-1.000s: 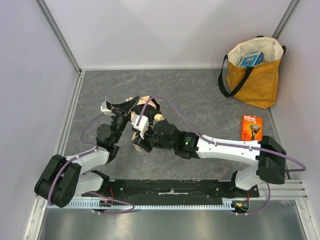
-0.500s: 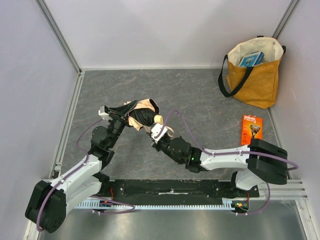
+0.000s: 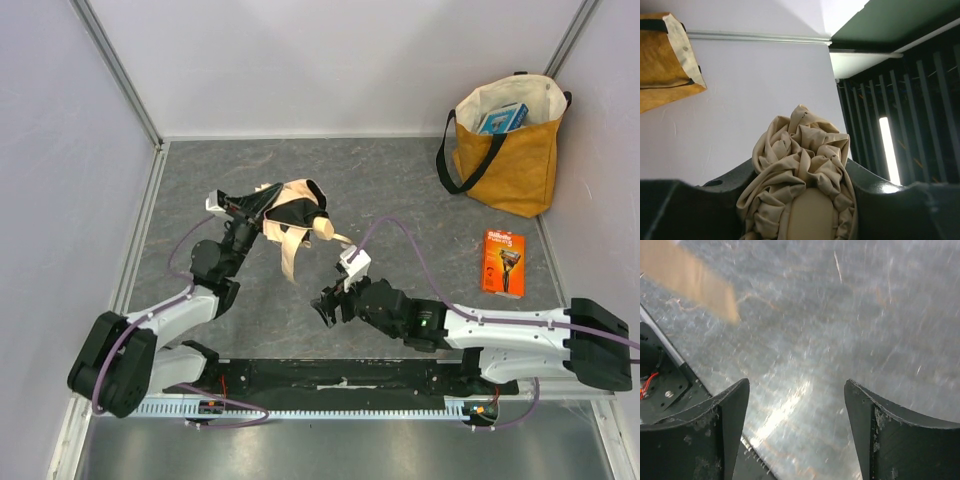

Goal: Put away the umbrella

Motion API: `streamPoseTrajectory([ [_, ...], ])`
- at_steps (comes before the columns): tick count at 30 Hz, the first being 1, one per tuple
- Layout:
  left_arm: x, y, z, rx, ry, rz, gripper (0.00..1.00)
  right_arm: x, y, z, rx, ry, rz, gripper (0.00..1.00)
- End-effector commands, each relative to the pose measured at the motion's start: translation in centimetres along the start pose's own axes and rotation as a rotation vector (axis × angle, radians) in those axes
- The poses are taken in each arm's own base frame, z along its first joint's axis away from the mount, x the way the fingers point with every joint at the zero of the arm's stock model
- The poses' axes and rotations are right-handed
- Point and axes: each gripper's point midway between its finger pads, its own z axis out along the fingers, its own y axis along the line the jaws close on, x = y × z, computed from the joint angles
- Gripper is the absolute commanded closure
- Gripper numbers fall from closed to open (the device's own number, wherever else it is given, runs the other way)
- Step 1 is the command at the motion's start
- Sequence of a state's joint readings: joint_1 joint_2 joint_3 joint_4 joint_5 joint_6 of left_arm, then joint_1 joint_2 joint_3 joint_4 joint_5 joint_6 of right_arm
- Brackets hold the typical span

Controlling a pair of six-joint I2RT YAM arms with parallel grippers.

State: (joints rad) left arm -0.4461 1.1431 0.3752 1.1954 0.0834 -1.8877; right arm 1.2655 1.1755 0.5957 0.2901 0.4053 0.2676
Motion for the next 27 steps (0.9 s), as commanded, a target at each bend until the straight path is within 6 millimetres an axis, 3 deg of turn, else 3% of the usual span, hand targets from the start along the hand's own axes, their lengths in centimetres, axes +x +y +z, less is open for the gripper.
streamPoseTrajectory([
  [1, 3.7, -9.2, -0.2, 0.415, 0.157, 0.21, 0.98, 3.6, -0.6, -2.5, 0.05, 0.233, 0.329, 0.15],
  [4, 4.4, -9.3, 0.7, 0.451, 0.2, 0.291, 0.98, 3.3, -0.4, -3.5, -0.014, 0.293, 0.655, 0.14],
  [7, 5.1, -9.3, 1.1, 0.463, 0.234, 0.346, 0.98, 1.0, -1.1, -3.8, -0.046, 0.267, 0.877, 0.12],
  [11, 5.9, -10.2, 0.9, 0.497, 0.26, 0.397, 0.98, -0.5, -2.5, -3.3, -0.013, 0.275, 1.254, 0.06],
  [13, 6.4, -10.4, 0.6, 0.509, 0.279, 0.42, 0.98, -2.0, -2.0, -2.6, -0.088, 0.291, 1.42, 0.07],
  [16, 6.3, -10.4, 0.1, 0.508, 0.271, 0.433, 0.98, -5.7, 0.0, -2.3, -0.334, 0.265, 1.683, 0.1],
  [21, 6.4, -10.2, -0.4, 0.508, 0.266, 0.448, 0.98, -7.8, -1.0, -1.2, -0.353, 0.193, 1.91, 0.12],
  [27, 6.6, -10.9, -0.6, 0.535, 0.256, 0.478, 0.98, -9.7, 1.7, -0.3, -0.389, 0.224, 2.003, 0.17],
])
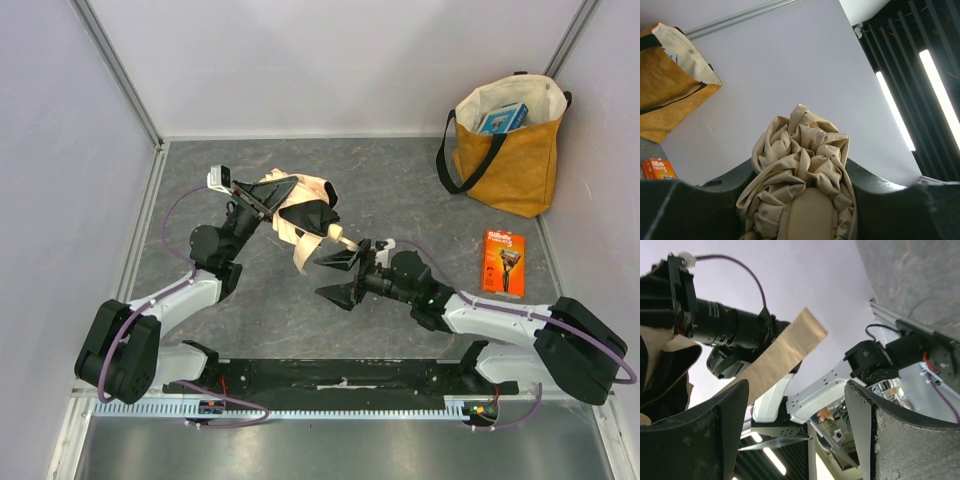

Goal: Put away the umbrella

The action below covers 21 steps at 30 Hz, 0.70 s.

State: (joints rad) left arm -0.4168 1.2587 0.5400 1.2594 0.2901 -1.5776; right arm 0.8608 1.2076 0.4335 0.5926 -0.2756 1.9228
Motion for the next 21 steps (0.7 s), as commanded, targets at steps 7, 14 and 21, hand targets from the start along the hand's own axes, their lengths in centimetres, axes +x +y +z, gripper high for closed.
streamPoseTrajectory([
  [7, 0.7, -11.0, -2.2, 0.44, -0.008, 0.167, 0.98, 4.5, 5.4, 3.2, -0.133, 0.129, 0.329, 0.25],
  [14, 0.8, -12.1, -3.0, 0.461, -0.014, 0.15, 0.98, 4.5, 6.2, 4.4, -0.193, 0.147, 0.36, 0.41],
  [21, 0.9, -11.7, -3.5, 0.449, -0.02, 0.119, 0.98, 4.4, 7.0, 4.6, -0.245, 0.147, 0.362, 0.36],
])
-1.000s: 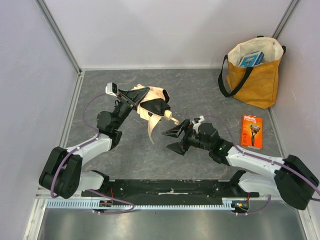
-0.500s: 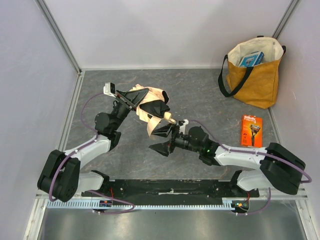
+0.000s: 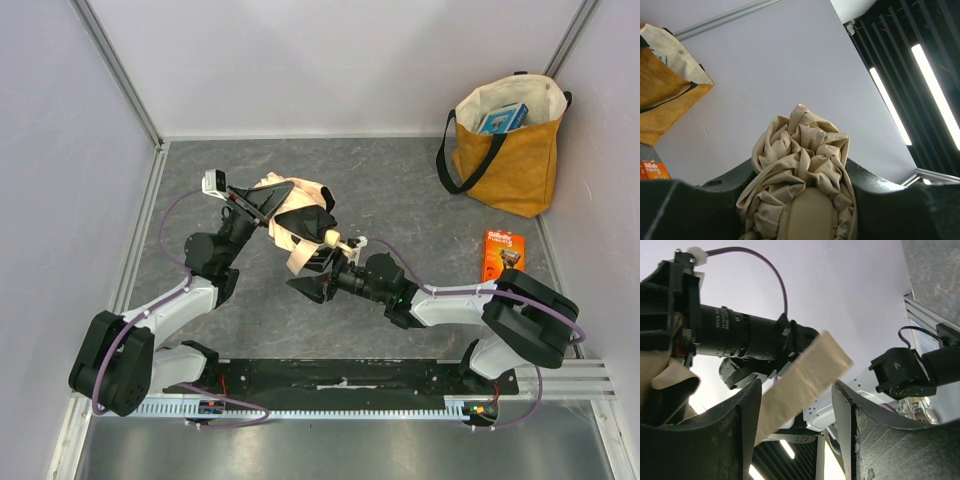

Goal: Put away the umbrella

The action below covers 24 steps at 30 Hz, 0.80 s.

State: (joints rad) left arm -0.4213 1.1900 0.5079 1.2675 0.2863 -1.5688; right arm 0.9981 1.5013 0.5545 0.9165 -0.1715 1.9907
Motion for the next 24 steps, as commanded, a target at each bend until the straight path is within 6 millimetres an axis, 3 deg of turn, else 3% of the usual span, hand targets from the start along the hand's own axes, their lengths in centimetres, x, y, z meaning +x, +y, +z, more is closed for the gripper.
streamPoseTrajectory([
  [1, 0.3, -10.1, -2.1, 0.408, -0.022, 0.096, 0.98, 0.7, 5.1, 0.1, -0.129, 0.03, 0.346, 0.36],
  [5, 0.5, -10.0, -2.2, 0.403, -0.021, 0.084, 0.98, 0.6, 5.3, 0.3, -0.135, 0.025, 0.351, 0.41],
  [7, 0.5, -9.9, -2.2, 0.402, -0.023, 0.079, 0.98, 0.7, 5.6, 0.5, -0.152, 0.031, 0.349, 0.49],
  [10, 0.6, -9.6, -2.3, 0.393, -0.021, 0.063, 0.98, 0.4, 5.8, 0.6, -0.177, 0.028, 0.349, 0.7],
  [13, 0.7, -9.6, -2.5, 0.39, -0.021, 0.04, 0.98, 0.0, 6.2, 0.5, -0.221, 0.015, 0.341, 0.99],
  [17, 1.0, -9.5, -2.6, 0.38, -0.007, -0.063, 0.98, -1.4, 7.3, 0.9, -0.292, -0.002, 0.223, 1.0],
  [21, 1.9, -10.0, -2.7, 0.378, 0.032, -0.225, 0.98, -5.1, 7.4, 0.8, -0.326, -0.096, 0.061, 1.0],
  [24, 2.9, -10.3, -3.2, 0.378, 0.051, -0.301, 0.98, -6.8, 9.2, 0.5, -0.408, -0.125, -0.075, 1.0],
])
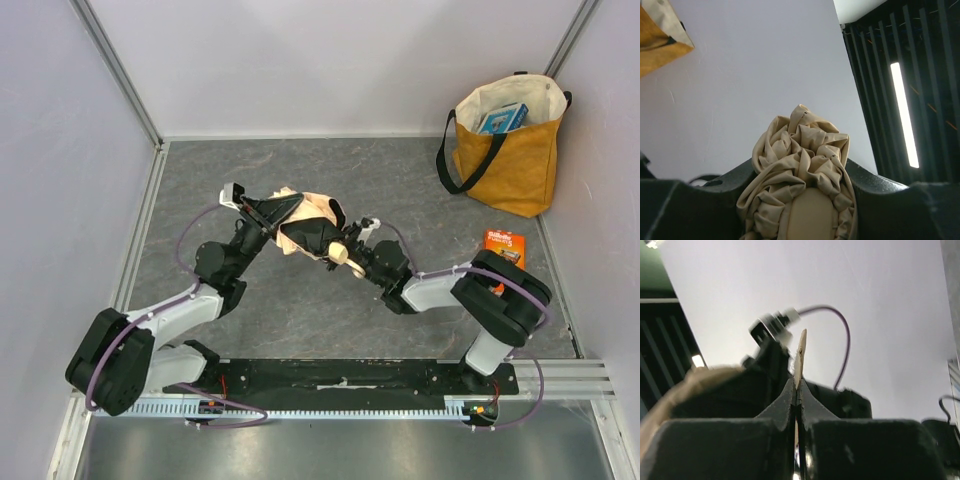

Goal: Put away the umbrella

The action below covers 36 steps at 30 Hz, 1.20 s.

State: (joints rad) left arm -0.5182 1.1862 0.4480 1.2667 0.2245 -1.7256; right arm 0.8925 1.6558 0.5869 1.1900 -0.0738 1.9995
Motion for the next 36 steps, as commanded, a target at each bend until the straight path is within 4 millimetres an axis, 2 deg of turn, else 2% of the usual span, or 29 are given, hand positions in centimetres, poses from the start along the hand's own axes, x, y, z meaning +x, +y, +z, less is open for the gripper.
streamPoseTrajectory([
  [1, 3.1, -10.6, -2.9, 0.41, 0.088, -0.105, 0.98, -1.4, 5.7, 1.1, -0.211, 0.019, -0.116, 1.0],
  [3, 3.6, -9.5, -3.0, 0.371, 0.097, -0.154, 0.98, -1.0, 7.1, 2.3, -0.253, 0.08, -0.213, 1.0],
  [5, 4.2, -7.8, -2.9, 0.291, 0.121, -0.221, 0.98, -1.7, 8.4, 2.6, -0.29, 0.078, -0.301, 1.0],
  [8, 4.7, -5.4, -3.4, 0.17, 0.139, -0.274, 0.98, -4.4, 10.0, 2.8, -0.266, 0.05, -0.462, 1.0],
  [11, 5.2, -2.3, -4.3, -0.006, 0.133, -0.27, 0.98, -4.9, 11.4, 3.0, -0.23, 0.084, -0.628, 1.0],
  [15, 4.9, 2.1, -5.2, -0.345, 0.072, -0.177, 0.98, -2.6, 13.1, 2.6, -0.175, 0.169, -0.874, 1.0],
  [17, 4.7, 2.5, -5.3, -0.434, 0.082, -0.094, 0.98, -1.9, 13.7, 2.3, -0.14, 0.182, -1.026, 1.0],
  [18, 4.8, 3.5, -5.7, -0.508, 0.099, -0.09, 0.98, -1.6, 14.0, 2.1, -0.126, 0.191, -1.068, 1.0],
  [19, 5.0, 3.5, -5.4, -0.536, 0.124, -0.089, 0.98, -1.4, 14.3, 1.9, -0.12, 0.201, -1.107, 1.0],
  [22, 6.1, 6.1, -5.8, -0.691, 0.218, -0.114, 0.98, -0.1, 14.8, 1.6, -0.123, 0.241, -1.198, 1.0],
  [23, 6.4, 7.6, -6.4, -0.778, 0.239, -0.136, 0.98, 0.2, 15.1, 1.4, -0.125, 0.237, -1.23, 1.0],
  [25, 6.2, 9.5, -7.2, -0.91, 0.254, -0.139, 0.98, 0.3, 15.2, 0.9, -0.106, 0.218, -1.302, 1.0],
  [28, 4.9, 11.7, -9.1, -1.07, 0.199, -0.097, 0.98, 1.0, 14.9, -0.2, -0.092, 0.188, -1.415, 1.0],
  [32, 3.3, 14.0, -11.4, -1.212, 0.131, -0.089, 0.98, 3.1, 13.2, -1.2, -0.04, 0.191, -1.591, 1.0],
  [34, 3.1, 15.3, -12.8, -1.275, 0.135, -0.106, 0.98, 3.6, 12.9, -1.6, -0.042, 0.165, -1.607, 1.0],
  [36, 3.3, 16.3, -13.8, -1.299, 0.149, -0.115, 0.98, 3.0, 12.7, -2.0, -0.032, 0.105, -1.561, 1.0],
])
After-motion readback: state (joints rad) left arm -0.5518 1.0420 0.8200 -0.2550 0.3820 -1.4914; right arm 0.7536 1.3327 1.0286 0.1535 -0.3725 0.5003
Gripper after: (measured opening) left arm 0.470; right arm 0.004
